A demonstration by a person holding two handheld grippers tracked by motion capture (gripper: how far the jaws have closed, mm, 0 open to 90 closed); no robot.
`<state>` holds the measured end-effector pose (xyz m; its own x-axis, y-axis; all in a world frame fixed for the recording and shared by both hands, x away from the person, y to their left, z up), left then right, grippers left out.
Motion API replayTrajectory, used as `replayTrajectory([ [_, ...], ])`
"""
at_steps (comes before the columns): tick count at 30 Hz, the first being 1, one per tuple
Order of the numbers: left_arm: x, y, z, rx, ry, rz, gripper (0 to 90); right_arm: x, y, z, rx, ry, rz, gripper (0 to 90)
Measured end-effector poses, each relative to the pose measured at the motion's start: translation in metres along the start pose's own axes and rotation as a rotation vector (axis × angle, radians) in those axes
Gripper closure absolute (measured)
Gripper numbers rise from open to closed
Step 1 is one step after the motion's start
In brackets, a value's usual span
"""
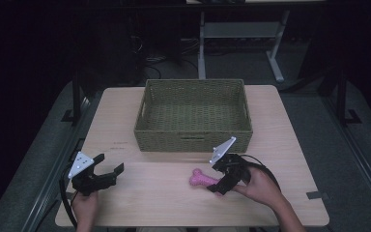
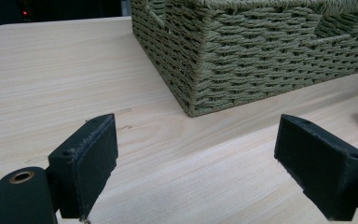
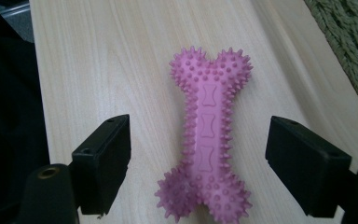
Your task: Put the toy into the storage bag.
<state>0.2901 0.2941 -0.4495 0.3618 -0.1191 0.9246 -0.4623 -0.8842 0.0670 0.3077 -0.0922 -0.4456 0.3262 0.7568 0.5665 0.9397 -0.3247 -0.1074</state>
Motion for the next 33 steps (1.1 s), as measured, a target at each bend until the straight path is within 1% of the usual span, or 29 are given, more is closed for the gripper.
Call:
replayTrajectory([
  [13,0.0,0.0,0.0,-0.002,0.001,-0.001,12.8,0.008,0.002,0.012,0.001,-0.043,-0.022,26.0],
  [15,0.0,0.0,0.0,-0.002,0.001,-0.001,12.8,0.008,0.002,0.014,-0.002,-0.053,-0.025,28.2],
  [21,0.0,0.0,-0.001,-0.003,0.002,0.0,12.8,0.008,0.003,0.019,-0.006,-0.073,-0.021,30.0],
  [28,0.0,0.0,-0.001,-0.002,0.003,-0.001,12.8,0.008,0.005,0.026,-0.006,-0.107,-0.025,34.9],
  [33,0.0,0.0,-0.001,-0.002,0.003,-0.002,12.8,0.007,0.007,0.029,0.002,-0.12,-0.021,37.1],
])
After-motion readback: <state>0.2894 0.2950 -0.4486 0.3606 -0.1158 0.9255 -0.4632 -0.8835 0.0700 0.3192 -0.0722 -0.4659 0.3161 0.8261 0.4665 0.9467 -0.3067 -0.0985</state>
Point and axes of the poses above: each handheld gripper's, and its own axes: z roughly forward along the jaws, x roughly out of its top, y roughly to its right, the point moved 4 cm from there along z, roughly forward along the jaws, and after that the axes turned 3 degrees about y, right-handed, at the moved point
